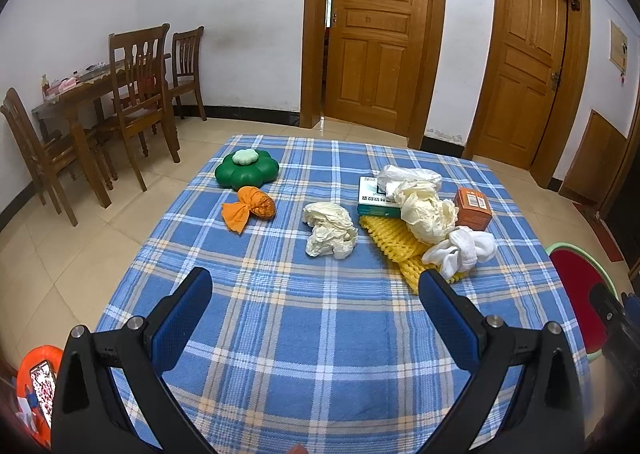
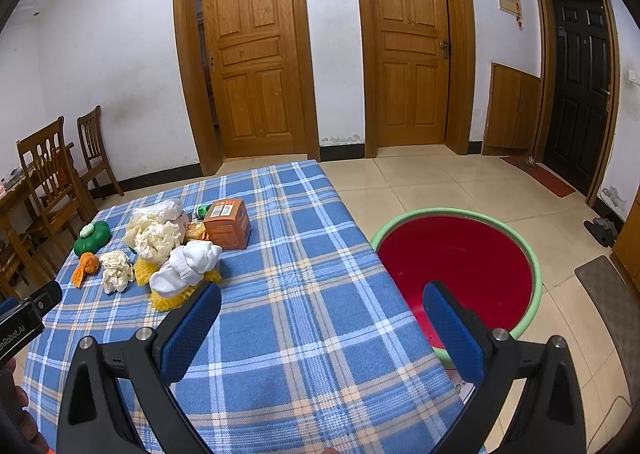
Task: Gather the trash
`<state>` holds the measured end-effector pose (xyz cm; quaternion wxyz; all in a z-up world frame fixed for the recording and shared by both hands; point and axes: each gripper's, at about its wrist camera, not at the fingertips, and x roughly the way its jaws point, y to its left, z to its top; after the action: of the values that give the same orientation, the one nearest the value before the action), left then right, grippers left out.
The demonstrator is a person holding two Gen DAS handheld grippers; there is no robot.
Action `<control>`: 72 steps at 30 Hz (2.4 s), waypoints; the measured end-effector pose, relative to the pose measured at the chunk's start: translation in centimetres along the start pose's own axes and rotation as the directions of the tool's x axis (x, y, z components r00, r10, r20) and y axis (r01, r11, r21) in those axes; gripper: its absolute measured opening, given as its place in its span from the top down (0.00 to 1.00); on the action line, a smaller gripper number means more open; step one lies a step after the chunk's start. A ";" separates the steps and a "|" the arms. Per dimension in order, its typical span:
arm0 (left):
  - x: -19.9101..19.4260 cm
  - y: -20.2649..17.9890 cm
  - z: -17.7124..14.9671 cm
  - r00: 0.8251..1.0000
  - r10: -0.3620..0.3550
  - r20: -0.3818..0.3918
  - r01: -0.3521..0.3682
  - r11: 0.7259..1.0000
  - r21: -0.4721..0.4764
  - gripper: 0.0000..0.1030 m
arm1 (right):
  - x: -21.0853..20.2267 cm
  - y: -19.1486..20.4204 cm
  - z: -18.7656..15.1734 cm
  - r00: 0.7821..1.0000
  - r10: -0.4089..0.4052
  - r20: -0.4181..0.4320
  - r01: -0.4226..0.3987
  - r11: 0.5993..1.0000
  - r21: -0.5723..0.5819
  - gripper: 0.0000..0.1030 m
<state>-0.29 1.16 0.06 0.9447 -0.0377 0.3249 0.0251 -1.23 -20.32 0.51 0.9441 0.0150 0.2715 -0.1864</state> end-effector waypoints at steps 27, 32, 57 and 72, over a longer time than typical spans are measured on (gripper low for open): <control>0.0 0.3 -0.1 1.000 0.001 0.000 -0.001 1.000 -0.004 0.02 | 0.0 0.1 -0.1 1.000 0.001 -0.002 -0.001 1.000 0.000 0.00; 0.0 0.3 -0.1 1.000 0.000 0.000 0.000 1.000 -0.004 0.02 | 0.0 0.1 -0.1 1.000 0.001 -0.002 -0.001 1.000 -0.001 0.00; 1.1 1.3 -0.4 0.999 0.014 -0.032 -0.014 1.000 -0.008 0.02 | 1.8 0.2 -1.0 0.999 0.034 -0.043 -0.034 0.999 0.001 0.00; 5.0 3.2 2.2 0.996 0.023 -0.081 -0.024 1.000 -0.011 0.02 | 4.7 0.0 0.8 0.994 0.106 -0.032 -0.106 0.994 0.024 0.00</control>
<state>4.81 4.68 -1.50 0.9302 -0.0403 0.3631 0.0367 2.90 -22.02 -1.22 0.9478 0.0432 0.2840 -0.1387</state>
